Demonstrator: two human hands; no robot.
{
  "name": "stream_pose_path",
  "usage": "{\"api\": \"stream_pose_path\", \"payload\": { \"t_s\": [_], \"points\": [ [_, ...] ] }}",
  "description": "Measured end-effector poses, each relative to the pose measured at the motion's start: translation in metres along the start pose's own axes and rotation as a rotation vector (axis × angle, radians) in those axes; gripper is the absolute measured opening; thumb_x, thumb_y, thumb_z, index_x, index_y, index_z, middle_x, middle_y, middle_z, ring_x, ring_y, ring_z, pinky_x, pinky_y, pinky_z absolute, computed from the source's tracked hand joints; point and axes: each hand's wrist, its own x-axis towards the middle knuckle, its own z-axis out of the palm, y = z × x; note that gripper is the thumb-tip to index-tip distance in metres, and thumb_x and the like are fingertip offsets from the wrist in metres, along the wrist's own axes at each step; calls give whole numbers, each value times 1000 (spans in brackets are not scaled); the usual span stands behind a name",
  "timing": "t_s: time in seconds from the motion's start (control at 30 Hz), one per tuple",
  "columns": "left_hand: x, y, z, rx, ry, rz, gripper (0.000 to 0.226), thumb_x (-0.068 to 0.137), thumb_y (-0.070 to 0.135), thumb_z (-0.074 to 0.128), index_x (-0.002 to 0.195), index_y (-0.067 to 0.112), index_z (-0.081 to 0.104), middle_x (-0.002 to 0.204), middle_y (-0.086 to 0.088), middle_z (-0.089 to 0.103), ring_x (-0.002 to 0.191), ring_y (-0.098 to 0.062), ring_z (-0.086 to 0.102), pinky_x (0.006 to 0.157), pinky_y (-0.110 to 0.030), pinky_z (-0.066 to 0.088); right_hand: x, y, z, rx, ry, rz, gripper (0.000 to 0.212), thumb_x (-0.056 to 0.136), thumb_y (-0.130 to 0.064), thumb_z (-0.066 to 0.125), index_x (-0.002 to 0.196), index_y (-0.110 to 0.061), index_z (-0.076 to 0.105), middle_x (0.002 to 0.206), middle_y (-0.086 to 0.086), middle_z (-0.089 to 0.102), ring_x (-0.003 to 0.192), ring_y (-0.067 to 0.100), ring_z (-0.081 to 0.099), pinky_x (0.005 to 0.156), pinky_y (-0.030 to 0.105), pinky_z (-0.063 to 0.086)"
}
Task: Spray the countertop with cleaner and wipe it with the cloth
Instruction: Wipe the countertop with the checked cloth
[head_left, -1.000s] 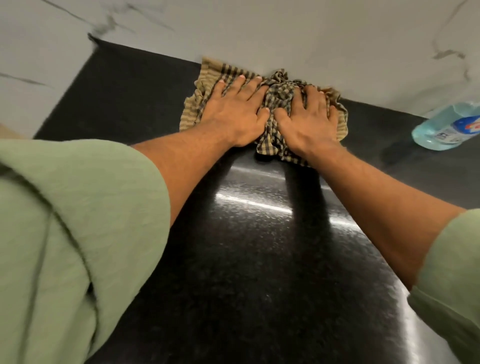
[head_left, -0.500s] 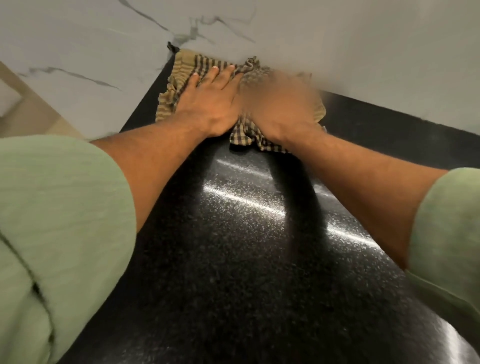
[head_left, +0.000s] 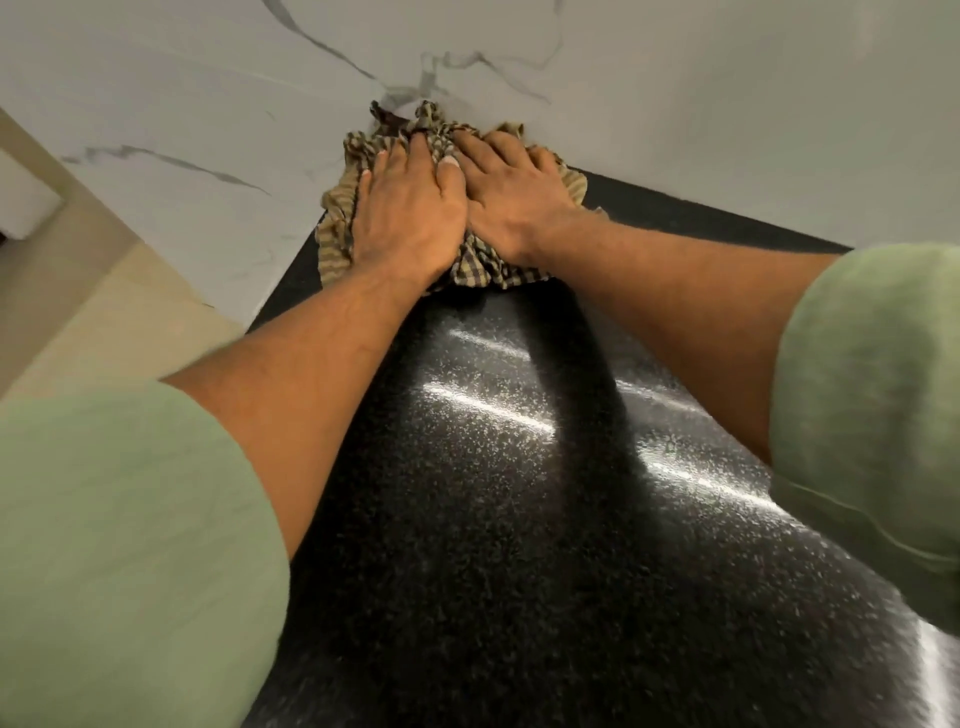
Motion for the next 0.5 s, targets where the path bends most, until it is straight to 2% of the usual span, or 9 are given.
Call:
{"api": "stream_pose_path", "payload": {
  "t_s": [0.17,0.3,0.37,0.5],
  "points": [
    [-21,-2,-5,-192,92,-97,65,109,43,22,164,12,11,172,-11,14,158,-22,12,129,-39,7,23,-21,-5,-64,-25,-59,66,104,-46,28,163,-22,11,172,-4,2,157,25,3,124,51,11],
    [-31,-4,-15,-371,114,-144,62,111,44,22,165,17,9,173,-5,8,159,-17,7,127,-36,2,35,-33,-10,-45,-30,-90,68,102,-51,27,162,-23,14,171,-5,5,155,25,6,119,51,17],
    [-33,-7,-21,-466,122,-161,60,111,42,23,165,18,12,173,-3,10,158,-16,9,126,-34,3,37,-37,-11,-31,-30,-100,69,100,-52,25,161,-25,16,171,-5,7,155,25,8,117,52,18],
    [-35,-8,-31,-534,72,-164,57,111,40,21,164,21,19,172,-1,18,158,-16,14,126,-39,4,32,-42,-10,-38,-52,-100,70,100,-53,25,163,-26,10,171,-5,3,157,24,3,120,54,12]
  ]
}}
